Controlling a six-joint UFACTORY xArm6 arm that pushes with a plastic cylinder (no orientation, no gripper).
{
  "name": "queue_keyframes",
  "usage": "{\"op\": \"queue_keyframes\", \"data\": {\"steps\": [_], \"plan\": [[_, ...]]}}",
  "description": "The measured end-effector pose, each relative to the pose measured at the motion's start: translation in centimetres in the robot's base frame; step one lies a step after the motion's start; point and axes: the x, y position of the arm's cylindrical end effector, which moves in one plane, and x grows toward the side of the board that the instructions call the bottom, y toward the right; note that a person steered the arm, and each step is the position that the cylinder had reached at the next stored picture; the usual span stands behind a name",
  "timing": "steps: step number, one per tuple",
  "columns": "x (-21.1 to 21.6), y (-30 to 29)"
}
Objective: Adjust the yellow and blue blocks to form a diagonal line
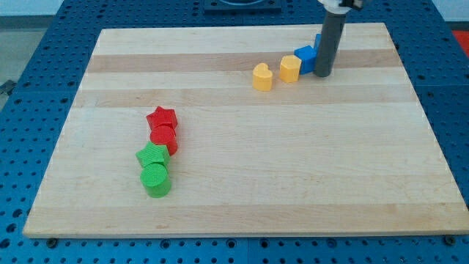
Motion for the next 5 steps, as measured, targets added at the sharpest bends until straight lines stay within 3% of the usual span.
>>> {"op": "queue_keyframes", "data": {"steps": [5], "plan": [[-0.78, -1.08]]}}
